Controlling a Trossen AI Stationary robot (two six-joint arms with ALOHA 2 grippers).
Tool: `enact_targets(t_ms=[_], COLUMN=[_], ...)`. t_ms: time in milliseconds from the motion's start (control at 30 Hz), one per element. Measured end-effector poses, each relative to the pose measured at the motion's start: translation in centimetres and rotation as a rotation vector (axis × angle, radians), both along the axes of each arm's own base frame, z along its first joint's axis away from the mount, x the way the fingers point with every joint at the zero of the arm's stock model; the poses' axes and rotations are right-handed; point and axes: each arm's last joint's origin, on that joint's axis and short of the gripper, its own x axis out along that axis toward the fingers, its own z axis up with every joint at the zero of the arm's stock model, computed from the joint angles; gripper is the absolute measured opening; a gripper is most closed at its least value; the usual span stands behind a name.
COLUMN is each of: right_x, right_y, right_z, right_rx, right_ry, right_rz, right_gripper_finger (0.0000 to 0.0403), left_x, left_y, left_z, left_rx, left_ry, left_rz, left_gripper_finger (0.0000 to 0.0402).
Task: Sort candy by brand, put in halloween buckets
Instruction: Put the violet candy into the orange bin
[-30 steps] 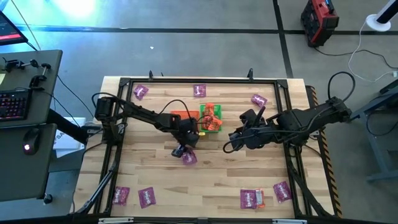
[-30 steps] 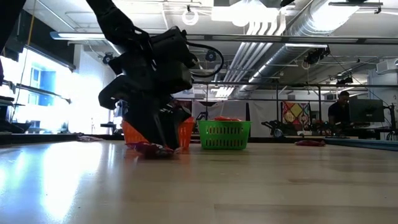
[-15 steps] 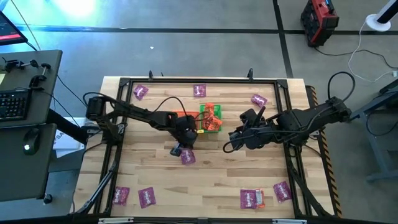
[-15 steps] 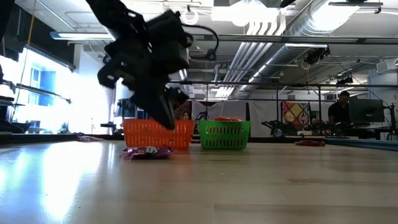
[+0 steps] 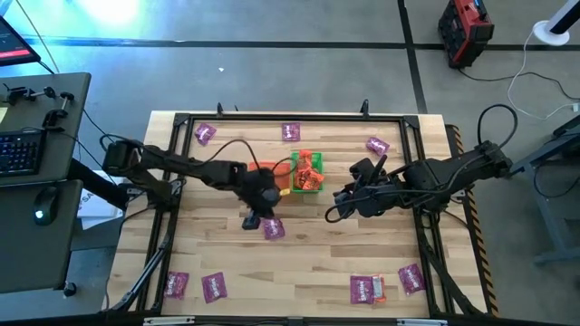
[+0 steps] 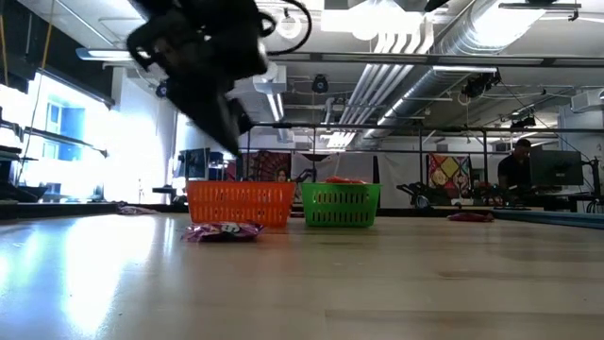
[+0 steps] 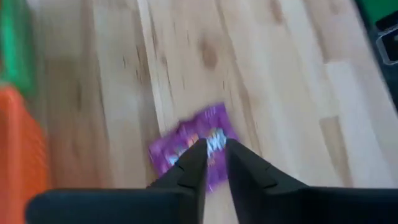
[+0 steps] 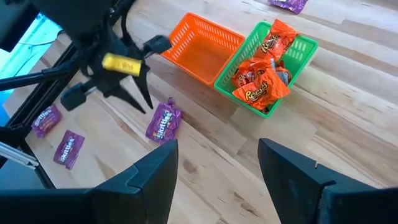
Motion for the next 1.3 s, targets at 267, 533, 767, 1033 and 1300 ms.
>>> enact_targets(t_ms=[267, 533, 767, 1033, 1300], right_x=[0.0, 0.0, 0.0, 0.1, 0.8], right_y=[0.0, 0.0, 0.0, 0.0, 0.3], right_z=[0.0, 0.0, 0.0, 0.1, -0.2], right_rx=[-0.012, -0.038, -0.015, 0.012, 0.018], right_ry=[0.006, 0.007, -0.007, -0.027, -0.045], right_rz=[0.015, 0.022, -0.005, -0.034, -0.032], right_gripper_finger=[0.0216, 0.0216, 0.0216, 0.0216, 0.0216], left_x=[-2.0, -1.8, -1.3, -0.7, 0.0], left_y=[-3.1, -4.3, -4.1, -2.9, -1.2], left_z=[-2.6, -3.6, -5.7, -6.5, -7.3], left_rx=[0.072, 0.438, 0.526, 0.496, 0.482], left_ry=[0.096, -0.033, -0.005, 0.004, -0.012], left_rz=[-0.017, -0.342, -0.493, -0.464, -0.465], left_gripper_finger=[0.0168, 0.0243, 0.025, 0.025, 0.0186])
